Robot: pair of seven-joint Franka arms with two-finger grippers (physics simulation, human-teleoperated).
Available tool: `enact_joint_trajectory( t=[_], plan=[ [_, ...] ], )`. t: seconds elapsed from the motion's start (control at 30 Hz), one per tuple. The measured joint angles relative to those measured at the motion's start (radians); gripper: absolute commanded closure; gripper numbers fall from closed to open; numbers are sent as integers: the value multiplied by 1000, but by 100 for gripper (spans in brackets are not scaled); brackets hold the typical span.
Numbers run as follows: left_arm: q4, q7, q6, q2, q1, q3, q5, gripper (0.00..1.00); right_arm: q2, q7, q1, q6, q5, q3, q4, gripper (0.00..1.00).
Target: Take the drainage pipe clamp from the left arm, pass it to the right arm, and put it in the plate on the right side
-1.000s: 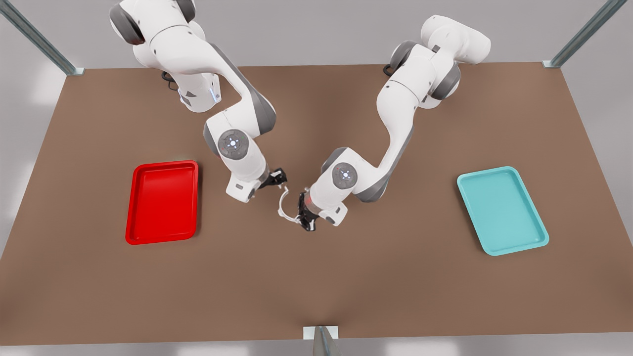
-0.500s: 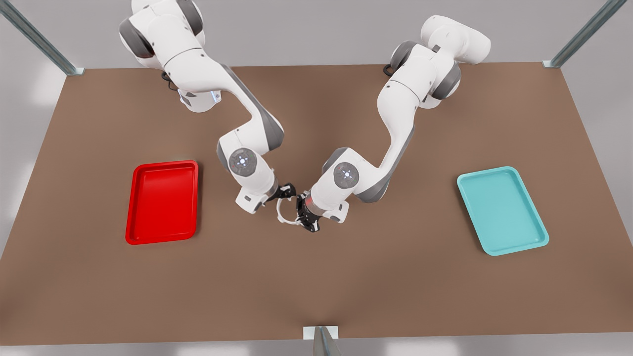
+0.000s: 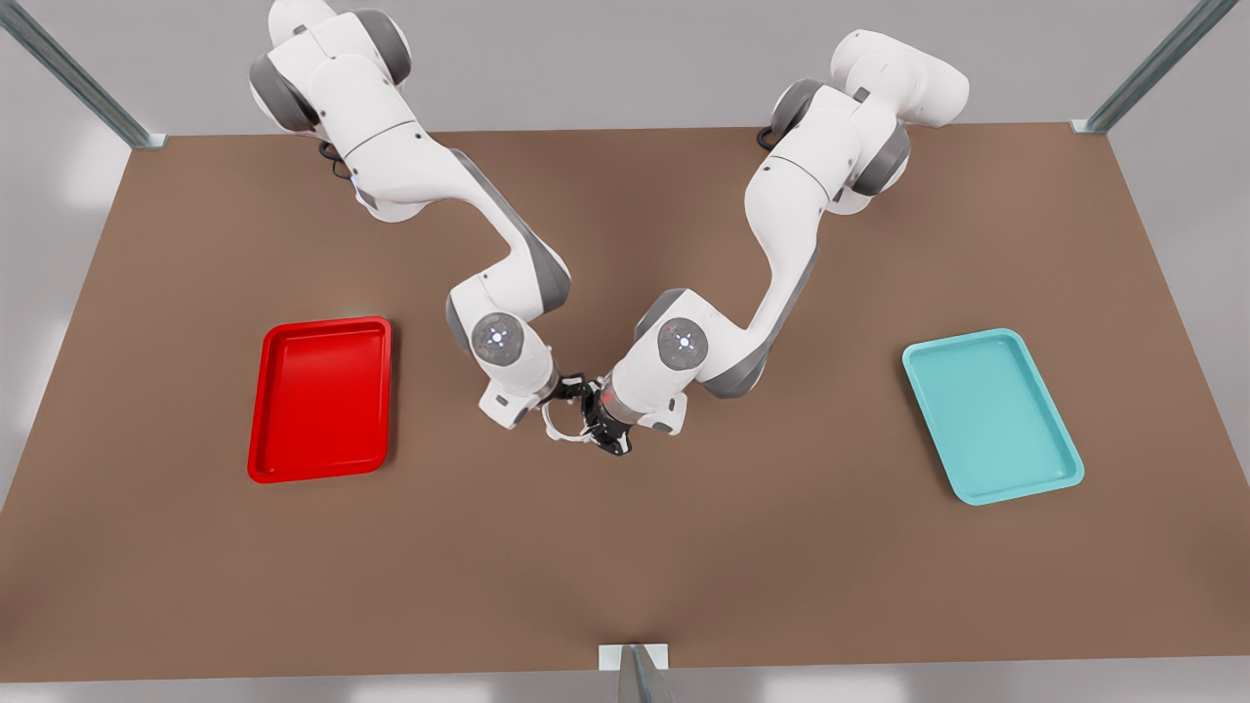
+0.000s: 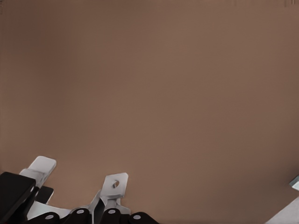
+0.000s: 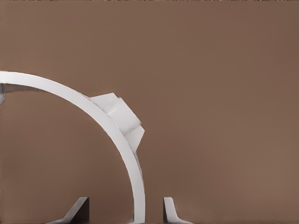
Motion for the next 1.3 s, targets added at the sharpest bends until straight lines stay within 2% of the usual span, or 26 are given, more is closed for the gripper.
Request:
enact_joint_trajectory(
  t=[0.13,0.17,0.3,0.33,0.37,0.47,0.57,0.7,0.8,0.83,0.93,1.0,1.13,1.3],
  plan=[
    [0,-12,0,-1,1,0,-1,79,0,-13,5,2,16,0,9,79],
    [0,-15,0,-1,0,0,0,51,0,-13,5,1,13,0,10,79],
    [0,-31,0,-2,3,3,7,50,-1,-4,2,-2,-1,0,20,79],
    [0,-34,0,-2,3,3,7,3,-1,-2,2,-4,-3,0,23,79],
    [0,-36,0,-2,3,2,7,0,-1,0,3,-5,-4,0,27,79],
    [0,-44,-8,-11,5,2,8,0,-4,5,1,-8,-7,0,31,79],
    [0,-51,-80,-95,79,-20,12,0,-6,10,-4,-12,-8,-1,30,79],
    [5,46,-330,-236,394,-127,13,0,-21,12,-23,-20,-13,-9,-3,79],
    [15,290,-544,-292,515,-136,131,0,-92,-12,-146,-25,-60,-16,-118,79],
    [-8,398,-601,-337,550,-141,167,0,-110,-31,-203,-26,-88,-17,-143,79],
    [-334,792,-693,-633,612,-61,247,0,-144,-108,-389,-28,-221,-22,-178,79],
    [-397,1000,-731,-719,593,-32,281,0,-133,-176,-508,-24,-295,-23,-164,79],
    [-404,1333,-797,-718,614,-21,305,0,-104,-314,-637,26,-410,-23,-184,79],
    [-408,1649,-853,-698,606,-23,310,0,-173,-449,-653,140,-467,-23,-382,79]
  ],
)
